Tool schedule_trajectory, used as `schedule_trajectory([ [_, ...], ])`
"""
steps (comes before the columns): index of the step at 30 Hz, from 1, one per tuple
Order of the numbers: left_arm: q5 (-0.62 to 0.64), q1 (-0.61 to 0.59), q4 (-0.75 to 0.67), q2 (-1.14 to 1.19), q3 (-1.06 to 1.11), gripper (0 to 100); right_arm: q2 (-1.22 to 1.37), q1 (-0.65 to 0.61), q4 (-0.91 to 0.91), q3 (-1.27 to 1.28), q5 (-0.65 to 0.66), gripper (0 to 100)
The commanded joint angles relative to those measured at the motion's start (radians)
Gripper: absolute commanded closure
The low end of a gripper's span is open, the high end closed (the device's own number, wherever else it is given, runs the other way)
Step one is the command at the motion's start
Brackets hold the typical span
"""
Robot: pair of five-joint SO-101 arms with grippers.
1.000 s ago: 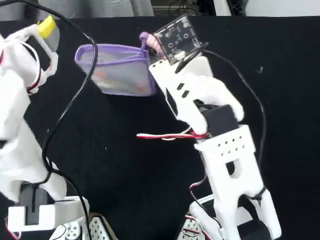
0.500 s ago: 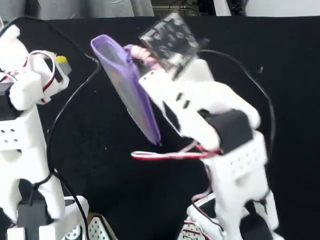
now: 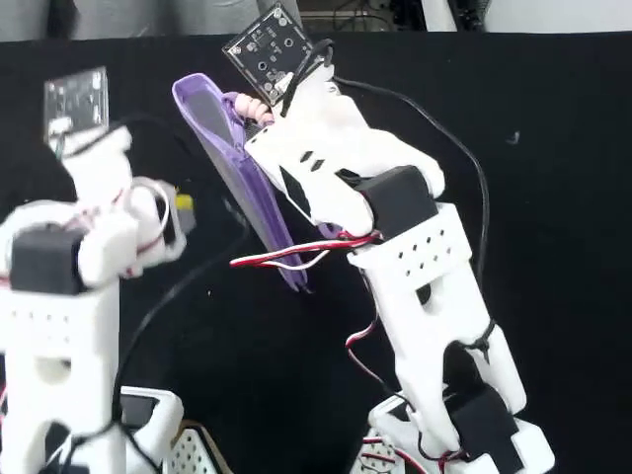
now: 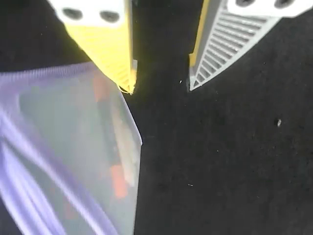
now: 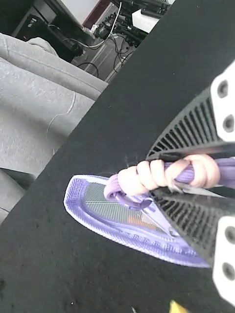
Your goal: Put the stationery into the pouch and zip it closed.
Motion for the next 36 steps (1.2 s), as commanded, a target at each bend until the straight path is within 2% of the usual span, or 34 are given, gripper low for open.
schedule_trajectory([
  [1,-0.029,0.022,-0.144,-0.227,0.222,82,0.001,-0.009,-0.031,-0.070,0.009,98.8],
  [7,-0.023,0.188,-0.384,-0.503,0.568,77,-0.001,-0.009,-0.032,-0.071,0.009,98.8],
  [13,-0.002,0.332,-0.542,-0.795,0.777,77,-0.001,-0.009,-0.025,-0.071,0.063,98.8],
  [19,0.046,0.366,-0.672,-0.957,0.912,77,-0.001,-0.009,-0.025,-0.071,0.064,98.8],
  [27,0.100,0.369,-0.882,-0.965,1.023,79,-0.001,-0.009,-0.025,-0.071,0.066,98.8],
  [36,0.098,0.369,-1.011,-0.948,1.058,79,-0.001,0.035,-0.023,-0.088,0.066,98.8],
])
